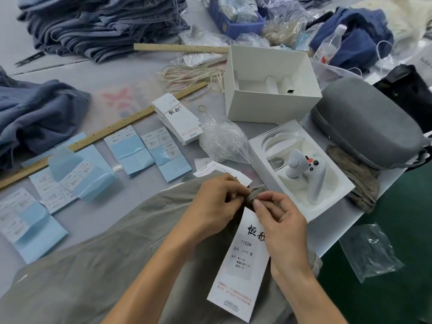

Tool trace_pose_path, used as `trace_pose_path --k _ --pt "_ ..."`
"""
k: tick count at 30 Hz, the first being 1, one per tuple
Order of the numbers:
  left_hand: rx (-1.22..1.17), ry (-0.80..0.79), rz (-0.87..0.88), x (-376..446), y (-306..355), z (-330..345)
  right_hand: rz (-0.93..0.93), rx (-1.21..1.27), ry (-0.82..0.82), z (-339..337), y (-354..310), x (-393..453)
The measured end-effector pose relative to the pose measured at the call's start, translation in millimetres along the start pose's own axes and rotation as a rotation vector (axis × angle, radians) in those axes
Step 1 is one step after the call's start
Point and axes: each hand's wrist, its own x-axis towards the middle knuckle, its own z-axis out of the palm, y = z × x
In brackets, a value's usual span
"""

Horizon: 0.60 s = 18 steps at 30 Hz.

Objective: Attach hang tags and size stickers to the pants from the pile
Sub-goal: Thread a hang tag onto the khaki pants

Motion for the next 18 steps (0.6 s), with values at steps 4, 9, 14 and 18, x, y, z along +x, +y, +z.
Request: trace_pose_path --k 4,9,14,18 --pt "-0.032 -0.016 0.035 -0.2 -2.1 -4.6 -0.032 -0.061 -0.013 -0.9 2.4 3.3" --pt "-0.046 -0.031 0.050 3.3 -1.3 -3.1 -0.100 -0.128 -0.044 -4.8 2.9 5.4" --pt "-0.107 0.023 0.071 1.6 2.1 -2.5 -0.176 -0.217 -0.105 -14.6 -0.2 8.5" --pt "-0.240 0.079 -0.004 1.0 4.2 -1.4 -0.293 -0.419 -0.122 -27.2 -3.6 8.6"
